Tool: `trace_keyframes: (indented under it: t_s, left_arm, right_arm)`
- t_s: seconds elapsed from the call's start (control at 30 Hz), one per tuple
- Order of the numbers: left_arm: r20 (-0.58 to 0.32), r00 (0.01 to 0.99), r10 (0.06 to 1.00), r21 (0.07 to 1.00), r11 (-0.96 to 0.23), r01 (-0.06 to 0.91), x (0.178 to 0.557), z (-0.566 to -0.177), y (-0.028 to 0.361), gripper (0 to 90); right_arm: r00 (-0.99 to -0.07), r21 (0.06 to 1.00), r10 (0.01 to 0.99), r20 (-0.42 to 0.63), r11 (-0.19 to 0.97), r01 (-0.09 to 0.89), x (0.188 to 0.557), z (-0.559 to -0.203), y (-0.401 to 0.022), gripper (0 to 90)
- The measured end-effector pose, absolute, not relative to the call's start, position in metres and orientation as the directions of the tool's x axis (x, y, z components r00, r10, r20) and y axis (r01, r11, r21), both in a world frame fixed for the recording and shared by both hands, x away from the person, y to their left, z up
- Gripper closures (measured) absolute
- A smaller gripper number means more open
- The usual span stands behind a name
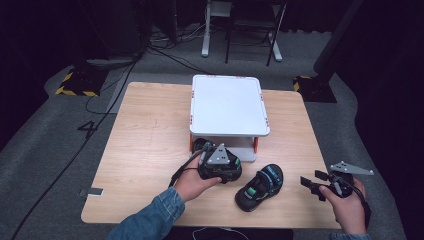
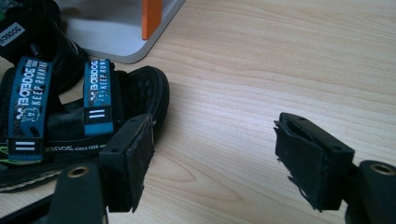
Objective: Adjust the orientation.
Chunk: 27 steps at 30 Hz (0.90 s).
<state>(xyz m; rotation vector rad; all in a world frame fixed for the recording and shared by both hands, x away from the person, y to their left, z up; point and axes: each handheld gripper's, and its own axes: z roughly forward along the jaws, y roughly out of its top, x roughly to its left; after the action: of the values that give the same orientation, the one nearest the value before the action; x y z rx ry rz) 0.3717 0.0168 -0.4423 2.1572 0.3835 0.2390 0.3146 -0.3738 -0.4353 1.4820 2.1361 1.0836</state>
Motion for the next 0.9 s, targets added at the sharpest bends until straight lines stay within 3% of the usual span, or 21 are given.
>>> trace_keyframes:
  t_s: [0.07,0.2,0.27,0.6,0.7,0.77,0.9]
  left_arm:
    - [-0.001,0.931,0.364,0.813,-0.543,0.213,0.375,-0.449,0.011,54.5]
    - [-0.008,0.923,0.384,0.808,-0.542,0.233,0.379,-0.451,0.009,78.5]
    - [-0.036,0.928,0.370,0.804,-0.541,0.247,0.379,-0.449,0.014,82.8]
    - [-0.037,0.938,0.343,0.759,-0.601,0.250,0.348,-0.428,0.067,83.3]
    - [-0.061,0.925,0.374,0.763,-0.581,0.285,0.338,-0.426,0.092,83.0]
    - [-0.048,0.908,0.417,0.760,-0.575,0.304,0.331,-0.423,0.107,88.0]
    - [-0.079,0.878,0.473,0.755,-0.547,0.363,0.327,-0.427,0.126,83.3]
  right_arm:
    - [-0.407,0.738,0.901,0.147,0.174,0.651,0.313,-0.435,-0.375,28.7]
    - [-0.395,0.735,0.906,0.154,0.162,0.659,0.311,-0.436,-0.378,28.7]
    - [-0.395,0.734,0.906,0.155,0.162,0.659,0.311,-0.437,-0.379,28.7]
    - [-0.430,0.729,0.889,0.155,0.191,0.658,0.324,-0.439,-0.367,28.6]
    - [-0.451,0.725,0.878,0.159,0.206,0.657,0.330,-0.438,-0.360,28.5]
    - [-0.463,0.725,0.873,0.156,0.217,0.654,0.334,-0.439,-0.356,28.4]
    - [-0.485,0.717,0.861,0.152,0.242,0.654,0.342,-0.441,-0.347,28.3]
